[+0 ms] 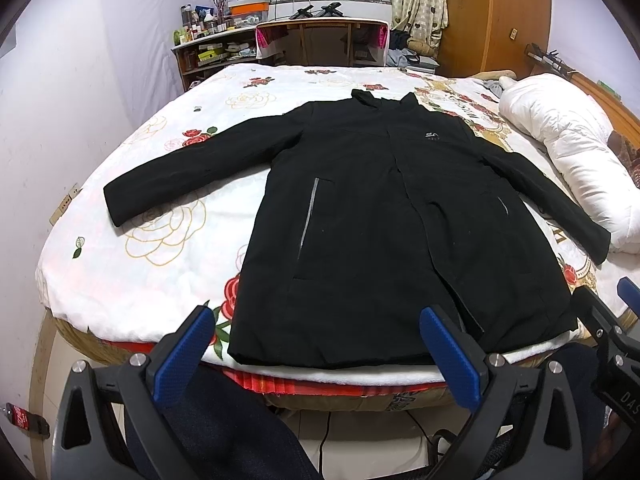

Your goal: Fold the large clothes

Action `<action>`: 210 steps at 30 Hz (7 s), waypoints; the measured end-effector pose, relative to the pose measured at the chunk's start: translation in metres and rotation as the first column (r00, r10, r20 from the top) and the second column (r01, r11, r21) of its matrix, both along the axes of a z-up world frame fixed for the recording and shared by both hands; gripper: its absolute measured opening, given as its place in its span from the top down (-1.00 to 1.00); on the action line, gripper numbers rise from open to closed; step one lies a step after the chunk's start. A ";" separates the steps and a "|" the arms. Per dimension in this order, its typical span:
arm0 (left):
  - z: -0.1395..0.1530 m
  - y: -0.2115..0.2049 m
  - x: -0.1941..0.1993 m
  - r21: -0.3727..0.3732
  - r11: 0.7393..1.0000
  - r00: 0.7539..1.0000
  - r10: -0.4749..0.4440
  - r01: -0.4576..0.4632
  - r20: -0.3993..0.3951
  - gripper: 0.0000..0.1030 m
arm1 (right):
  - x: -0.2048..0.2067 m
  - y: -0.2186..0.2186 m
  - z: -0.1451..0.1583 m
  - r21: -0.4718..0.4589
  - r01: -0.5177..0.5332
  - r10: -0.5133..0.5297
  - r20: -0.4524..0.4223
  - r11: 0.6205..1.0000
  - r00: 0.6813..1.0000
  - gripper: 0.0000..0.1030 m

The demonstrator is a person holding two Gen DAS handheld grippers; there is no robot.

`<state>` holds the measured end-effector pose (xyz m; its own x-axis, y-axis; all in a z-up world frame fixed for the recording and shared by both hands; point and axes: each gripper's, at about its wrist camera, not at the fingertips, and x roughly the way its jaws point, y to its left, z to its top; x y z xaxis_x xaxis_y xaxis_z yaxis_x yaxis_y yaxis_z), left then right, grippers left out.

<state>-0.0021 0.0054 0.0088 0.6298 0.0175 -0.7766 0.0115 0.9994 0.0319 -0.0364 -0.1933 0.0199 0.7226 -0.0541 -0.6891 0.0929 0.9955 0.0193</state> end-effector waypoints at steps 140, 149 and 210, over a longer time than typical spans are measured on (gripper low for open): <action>-0.027 0.190 0.299 -0.189 0.969 0.976 0.184 -0.160 0.113 -1.00 | 0.379 0.179 0.024 0.159 -0.410 0.347 0.316 0.898 0.883 0.64; -0.036 0.127 0.327 -0.219 0.976 0.994 0.036 -0.012 0.103 -1.00 | 0.380 0.103 0.014 0.148 -0.236 0.184 0.298 0.960 0.937 0.64; -0.077 0.030 0.428 0.033 0.998 0.999 -0.046 0.046 -0.005 -1.00 | 0.394 -0.065 -0.124 0.192 -0.013 0.034 -0.106 0.981 0.994 -0.35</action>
<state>0.4263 0.0350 -0.0678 0.6276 0.0145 -0.7784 0.0578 0.9962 0.0651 0.3575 -0.2586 -0.1045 0.6430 0.1022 -0.7591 0.0812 0.9764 0.2002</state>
